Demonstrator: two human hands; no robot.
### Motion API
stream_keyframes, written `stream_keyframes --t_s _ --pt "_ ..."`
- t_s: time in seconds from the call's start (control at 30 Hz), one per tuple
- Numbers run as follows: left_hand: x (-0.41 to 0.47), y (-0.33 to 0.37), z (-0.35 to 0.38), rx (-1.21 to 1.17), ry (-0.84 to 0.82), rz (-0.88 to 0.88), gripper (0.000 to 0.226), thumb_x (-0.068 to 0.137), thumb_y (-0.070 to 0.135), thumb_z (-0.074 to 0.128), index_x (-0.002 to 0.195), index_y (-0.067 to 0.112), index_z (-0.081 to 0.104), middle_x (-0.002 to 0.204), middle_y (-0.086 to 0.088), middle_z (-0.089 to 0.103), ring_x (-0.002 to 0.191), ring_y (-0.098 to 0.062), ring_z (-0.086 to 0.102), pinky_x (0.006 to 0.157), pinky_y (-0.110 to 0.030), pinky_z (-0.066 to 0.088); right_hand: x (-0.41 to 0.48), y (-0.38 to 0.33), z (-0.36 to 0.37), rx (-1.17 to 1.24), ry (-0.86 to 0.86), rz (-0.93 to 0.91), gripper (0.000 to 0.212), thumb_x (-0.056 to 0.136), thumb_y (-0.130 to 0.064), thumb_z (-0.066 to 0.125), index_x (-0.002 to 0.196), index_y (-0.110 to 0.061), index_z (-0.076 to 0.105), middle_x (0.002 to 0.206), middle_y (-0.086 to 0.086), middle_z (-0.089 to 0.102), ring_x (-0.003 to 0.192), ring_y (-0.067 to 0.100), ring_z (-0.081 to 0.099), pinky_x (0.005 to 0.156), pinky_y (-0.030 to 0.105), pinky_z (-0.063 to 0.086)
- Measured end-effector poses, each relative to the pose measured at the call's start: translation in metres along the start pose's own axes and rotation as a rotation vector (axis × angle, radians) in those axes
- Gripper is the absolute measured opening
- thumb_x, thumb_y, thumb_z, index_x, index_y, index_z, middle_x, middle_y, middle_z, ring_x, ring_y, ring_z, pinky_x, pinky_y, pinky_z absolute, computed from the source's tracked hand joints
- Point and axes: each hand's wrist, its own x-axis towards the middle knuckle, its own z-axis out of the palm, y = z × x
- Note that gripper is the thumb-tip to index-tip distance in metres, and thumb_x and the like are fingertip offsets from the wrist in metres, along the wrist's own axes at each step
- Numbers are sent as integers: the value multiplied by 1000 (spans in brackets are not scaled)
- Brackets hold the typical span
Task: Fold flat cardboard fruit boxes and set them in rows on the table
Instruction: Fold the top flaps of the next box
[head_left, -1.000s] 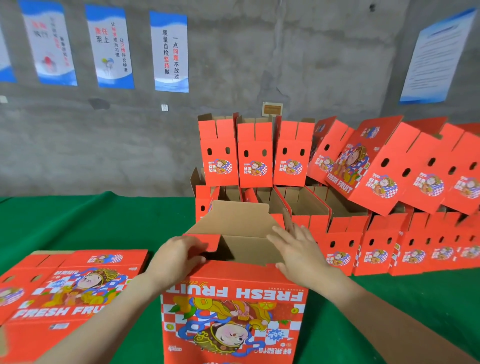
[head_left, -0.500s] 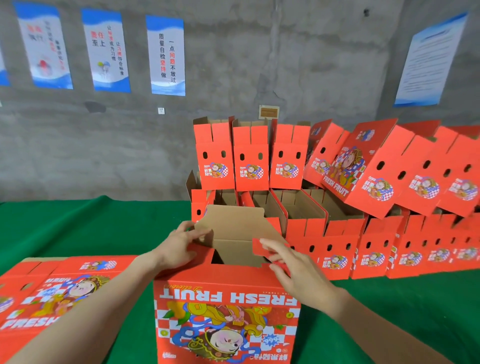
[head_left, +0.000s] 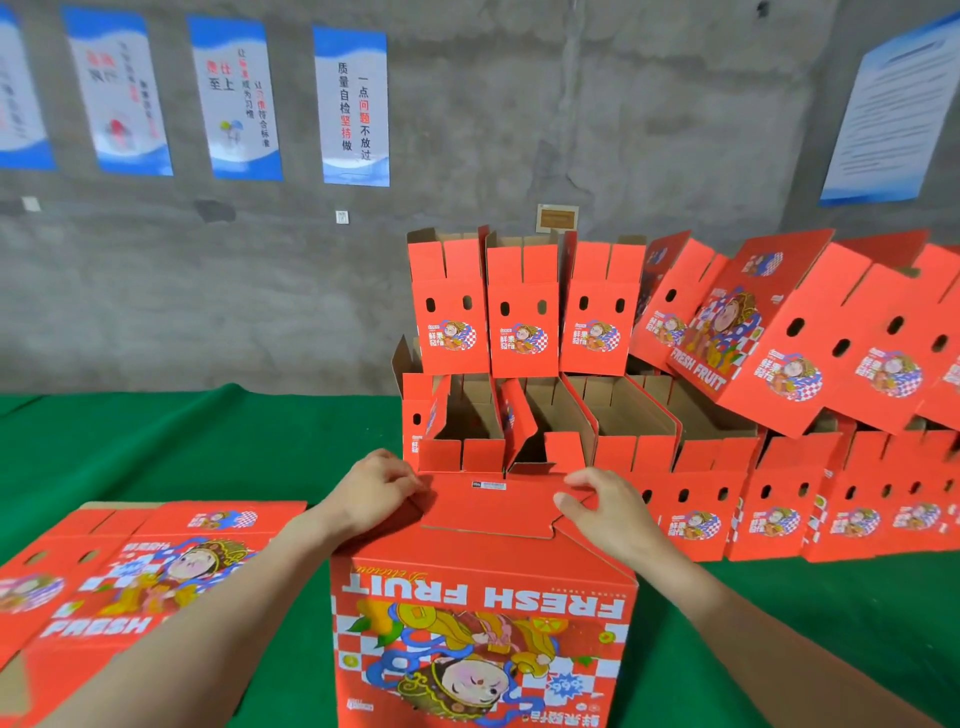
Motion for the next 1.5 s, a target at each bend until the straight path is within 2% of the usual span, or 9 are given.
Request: stream_keyframes --t_s 0.1,0.27,0.33,0.8,1.1,1.2,1.3,1.4,1.5 --pt "4 2 3 23 -114 -82 27 80 43 71 76 20 57 87 3 58 82 -15 58 71 -24 42 4 -3 -1 -55 -121 81 45 88 -34 62 130 -20 52 136 -2 49 125 17 45 104 29 36" --pt "8 13 9 255 -188 -192 87 70 48 77 140 21 33 131 -8 44 123 -27 43 106 -41 37 8 -1 1 -138 -174 96 60 83 -37 67 136 -23 43 139 1 44 127 19 43 99 31 38" --pt "9 16 12 331 -218 -211 95 71 51 74 148 28 23 137 -12 37 130 -33 33 110 -47 32 8 -2 4 -193 -178 102 65 82 -40 67 138 -25 40 137 3 43 125 22 44 99 33 40" --pt "2 21 19 470 -208 -195 84 74 56 70 143 31 30 136 -11 33 130 -32 29 106 -49 37 4 -5 15 -389 -174 65 63 90 -41 57 143 -23 29 143 7 33 127 31 38 99 42 42" --pt "1 16 8 276 -202 -210 74 81 55 64 144 26 38 138 -12 40 128 -28 42 109 -36 34 7 1 8 -103 -147 37 40 102 -27 39 138 -10 45 143 10 42 133 23 39 104 26 29" --pt "-3 14 3 -17 -54 -202 60 83 40 68 136 17 50 131 -7 56 109 -16 56 98 -24 39 6 5 6 15 -112 54 37 103 -20 36 136 -8 49 142 10 46 133 23 39 101 23 30" --pt "-8 2 -4 -512 83 -386 55 87 32 66 136 13 49 124 -10 61 104 -20 61 95 -31 45 1 17 7 252 -28 131 37 104 -21 34 136 -12 49 143 7 47 132 22 40 99 23 30" --pt "-23 -16 -4 -672 29 -516 37 94 38 54 113 8 63 89 -9 73 66 -17 67 62 -27 51 -4 28 11 548 115 314 43 104 -33 30 142 -16 40 148 7 40 135 23 36 107 31 27" --pt "-44 -36 -1 -741 -72 -630 49 91 57 43 98 14 65 81 -9 73 66 -23 68 67 -32 54 -17 47 13 747 13 646 57 100 -52 29 142 -15 37 147 12 41 134 31 40 112 48 30"
